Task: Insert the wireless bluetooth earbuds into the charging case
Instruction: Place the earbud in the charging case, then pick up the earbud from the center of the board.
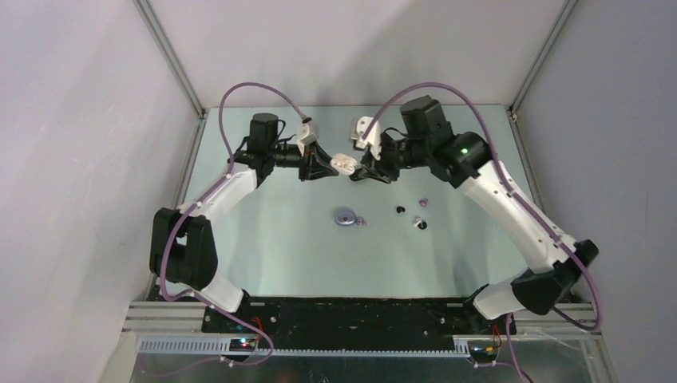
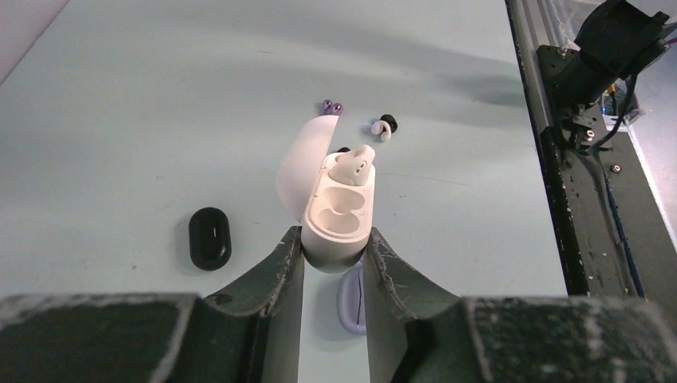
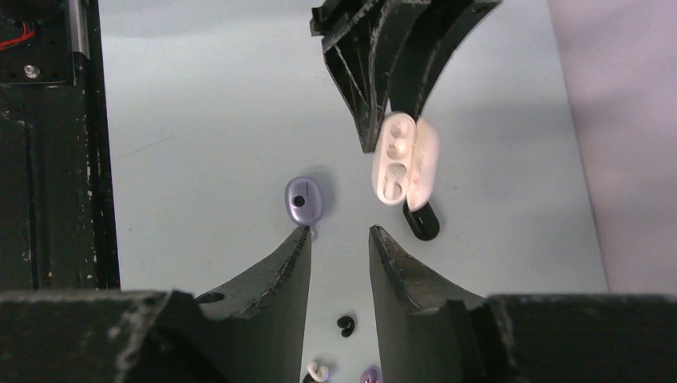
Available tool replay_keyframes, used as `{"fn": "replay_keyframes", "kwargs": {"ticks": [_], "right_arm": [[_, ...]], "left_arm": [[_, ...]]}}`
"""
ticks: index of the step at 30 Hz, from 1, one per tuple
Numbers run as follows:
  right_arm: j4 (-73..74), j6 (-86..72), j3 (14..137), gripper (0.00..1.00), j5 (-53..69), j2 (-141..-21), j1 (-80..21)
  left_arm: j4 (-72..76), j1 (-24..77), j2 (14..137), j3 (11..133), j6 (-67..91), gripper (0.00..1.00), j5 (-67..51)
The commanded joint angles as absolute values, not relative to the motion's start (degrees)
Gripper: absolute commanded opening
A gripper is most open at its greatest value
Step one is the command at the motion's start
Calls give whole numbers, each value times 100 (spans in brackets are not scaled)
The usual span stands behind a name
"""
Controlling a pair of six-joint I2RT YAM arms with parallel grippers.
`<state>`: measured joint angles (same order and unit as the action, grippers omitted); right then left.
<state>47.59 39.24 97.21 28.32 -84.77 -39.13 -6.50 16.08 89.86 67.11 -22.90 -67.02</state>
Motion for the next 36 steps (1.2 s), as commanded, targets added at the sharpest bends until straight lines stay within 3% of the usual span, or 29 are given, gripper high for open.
{"fn": "replay_keyframes", "kwargs": {"ticks": [1, 6, 11, 15, 23, 36], "right_arm": [[5019, 4082, 9313, 38, 3107, -7924, -3513], [4964, 4242, 8238, 37, 3128, -7608, -2854], [5256, 4718, 7409, 26, 3069, -7917, -2165], [5470, 6068, 6990, 20, 2916, -8084, -1857], [4851, 8568, 5892, 22, 2508, -7987, -2026], [4509, 9975, 5662, 25, 2056, -8770, -2093]], "left_arm": [[-385, 1541, 8905, 6568, -2041, 0, -6617], [334, 1454, 8775, 6248, -1212, 0, -6524], [446, 1359, 8661, 6101, -845, 0, -6416], [387, 1304, 8548, 6018, -794, 0, -6376], [322, 1249, 8447, 5950, -739, 0, -6323], [393, 1163, 8363, 5832, -657, 0, -6184]]}}
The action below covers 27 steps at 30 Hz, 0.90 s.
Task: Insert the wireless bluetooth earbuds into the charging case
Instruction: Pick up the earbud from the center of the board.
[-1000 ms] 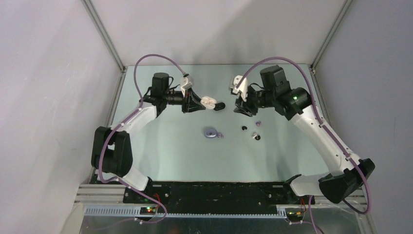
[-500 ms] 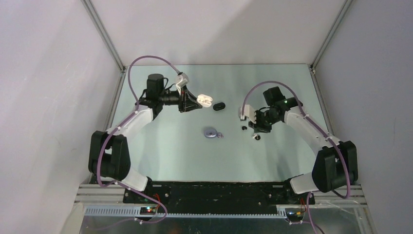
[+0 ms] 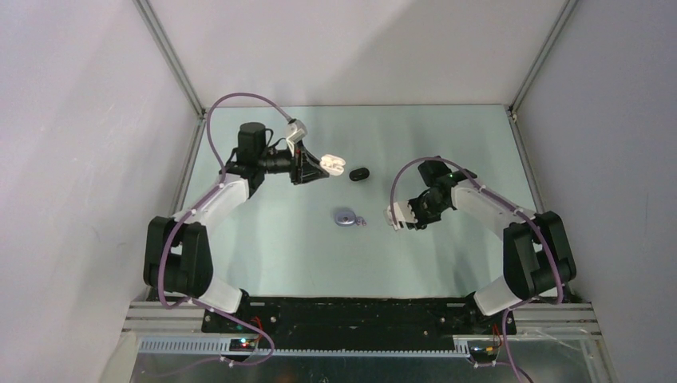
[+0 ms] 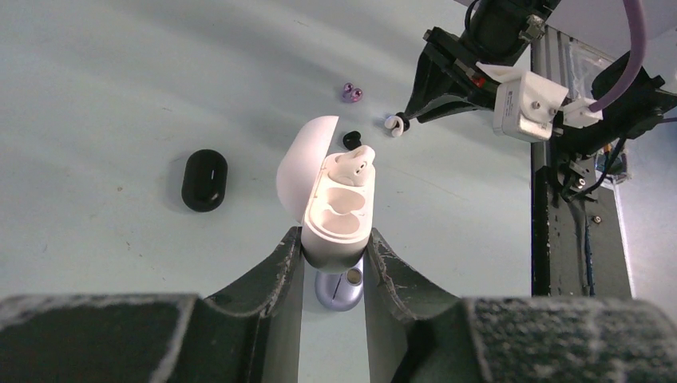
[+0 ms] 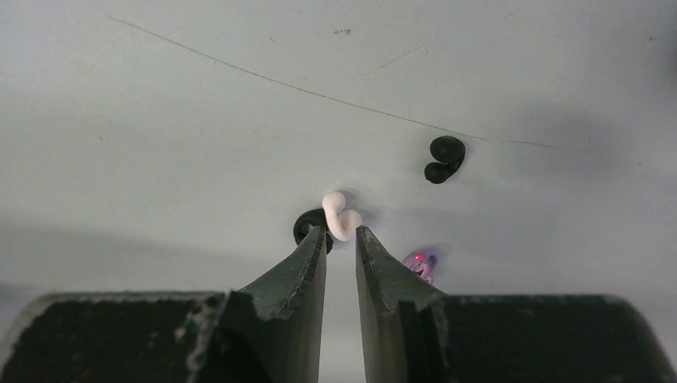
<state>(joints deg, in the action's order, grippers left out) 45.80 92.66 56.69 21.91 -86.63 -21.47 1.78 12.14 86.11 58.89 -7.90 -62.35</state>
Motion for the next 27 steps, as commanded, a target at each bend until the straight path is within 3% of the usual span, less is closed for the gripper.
{"fn": "replay_keyframes", "kwargs": {"ticks": [1, 14, 27], "right_arm": [[4544, 10059, 5667, 25, 2052, -8804, -2059], [4608, 10602, 5666, 30, 1957, -9115, -1937], [4412, 10591, 5666, 24, 1828, -9391, -1957]], "left_arm": [[416, 1154, 8371, 5822, -635, 0, -6177], [496, 1093, 8441, 5853, -558, 0, -6120], [483, 1046, 8507, 5911, -541, 0, -6123]]}}
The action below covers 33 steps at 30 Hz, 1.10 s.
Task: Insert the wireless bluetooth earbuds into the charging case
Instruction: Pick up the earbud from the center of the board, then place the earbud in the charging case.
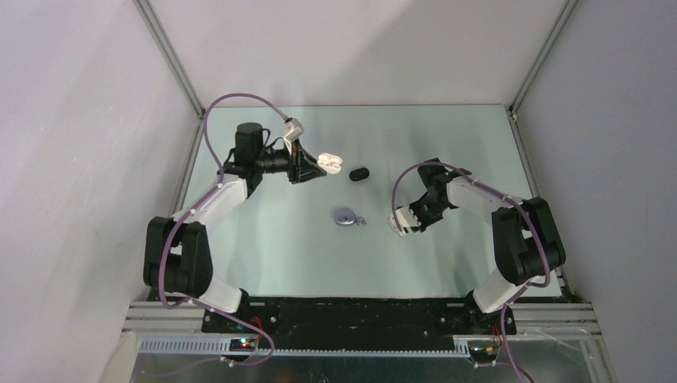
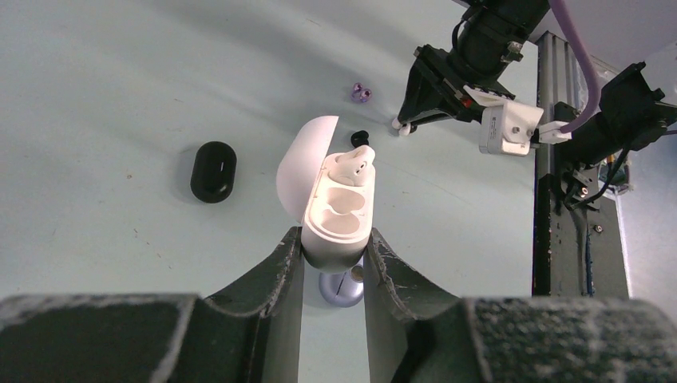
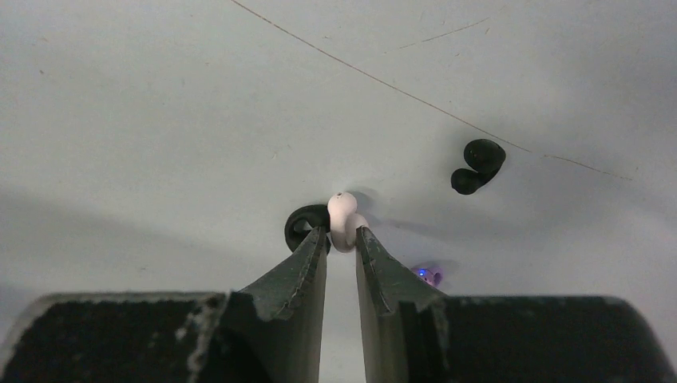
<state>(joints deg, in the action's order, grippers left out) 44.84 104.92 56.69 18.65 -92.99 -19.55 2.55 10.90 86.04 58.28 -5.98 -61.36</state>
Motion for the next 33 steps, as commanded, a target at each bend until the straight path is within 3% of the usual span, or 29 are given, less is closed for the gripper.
{"fn": "replay_keyframes", "kwargs": {"ticks": [1, 8, 13, 27, 33], "right_arm": [[4388, 10586, 5668, 23, 1828, -9398, -1954], [4278, 10357, 5788, 15, 1943, -9431, -1968], [4819, 9484, 6433, 1, 2168, -9393, -2022], [7831, 4580, 11282, 0, 2557, -10223, -2979], [8315, 3716, 12733, 0, 2474, -10759, -3431]], "left_arm": [[483, 1039, 8512, 5914, -543, 0, -6119], [476, 1032, 8571, 5958, -524, 0, -6134], [493, 1022, 8613, 5983, -551, 0, -6146], [-27, 1430, 8914, 6436, -1344, 0, -5705], [-412, 1716, 9046, 6699, -1790, 0, -5574]]}}
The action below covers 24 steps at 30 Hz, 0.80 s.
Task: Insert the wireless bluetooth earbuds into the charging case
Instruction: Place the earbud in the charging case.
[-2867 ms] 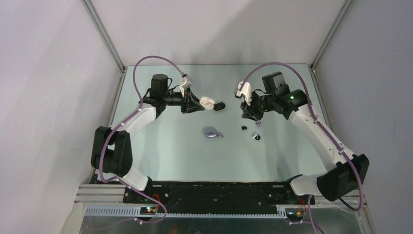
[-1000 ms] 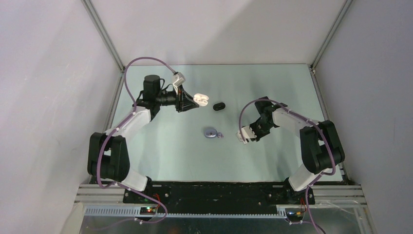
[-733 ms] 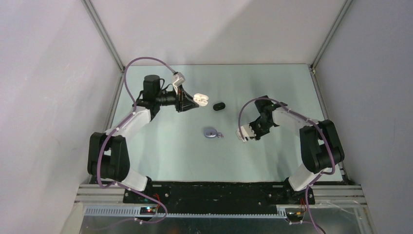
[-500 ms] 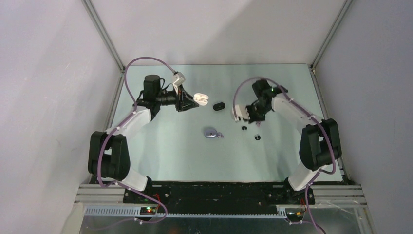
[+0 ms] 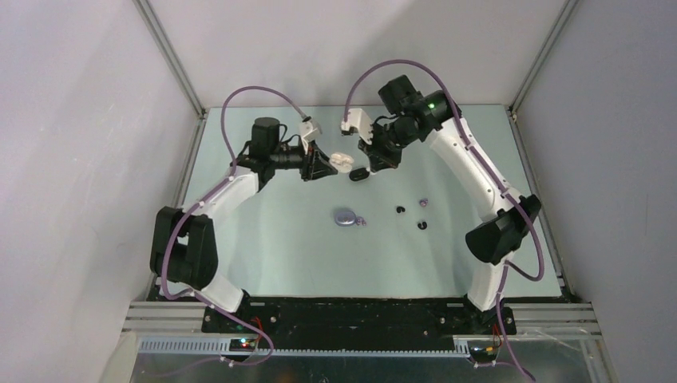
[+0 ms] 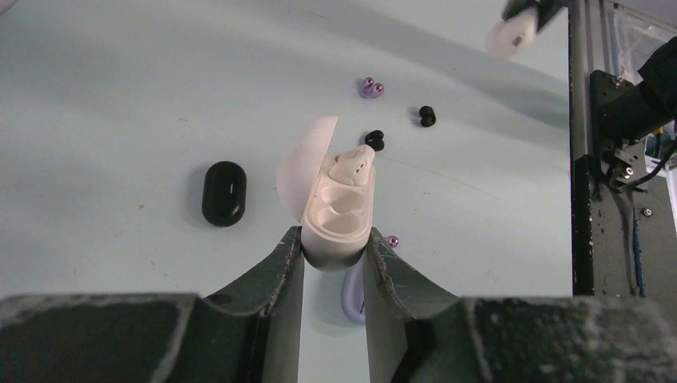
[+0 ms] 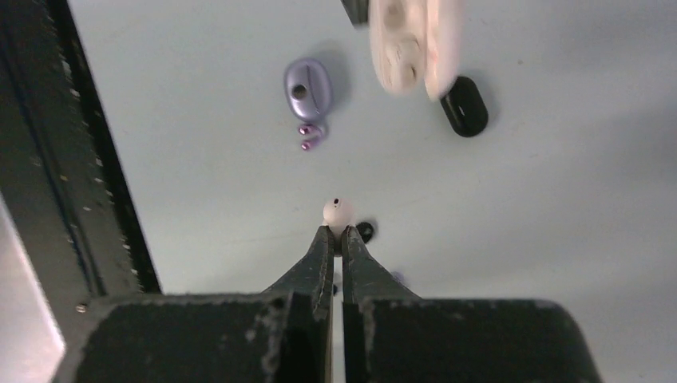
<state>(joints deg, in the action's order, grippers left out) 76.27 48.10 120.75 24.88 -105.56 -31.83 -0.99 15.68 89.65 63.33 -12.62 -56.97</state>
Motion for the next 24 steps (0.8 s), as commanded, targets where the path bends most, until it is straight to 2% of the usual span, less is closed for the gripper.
{"fn": "replay_keyframes", "kwargs": {"ticks": [1, 15, 24], "right_arm": [[8315, 3699, 12840, 0, 2441, -10793, -3482], [7146, 3418, 12993, 0, 1753, -11043, -4220], [6489, 3875, 12312, 0, 1527, -10775, -4315]], "left_arm": [[-487, 1763, 9093, 6746, -1904, 0, -5562], [-827, 2003, 9041, 6858, -2166, 0, -5746], [-1135, 1989, 9084, 7004, -2675, 0, -6194]]}}
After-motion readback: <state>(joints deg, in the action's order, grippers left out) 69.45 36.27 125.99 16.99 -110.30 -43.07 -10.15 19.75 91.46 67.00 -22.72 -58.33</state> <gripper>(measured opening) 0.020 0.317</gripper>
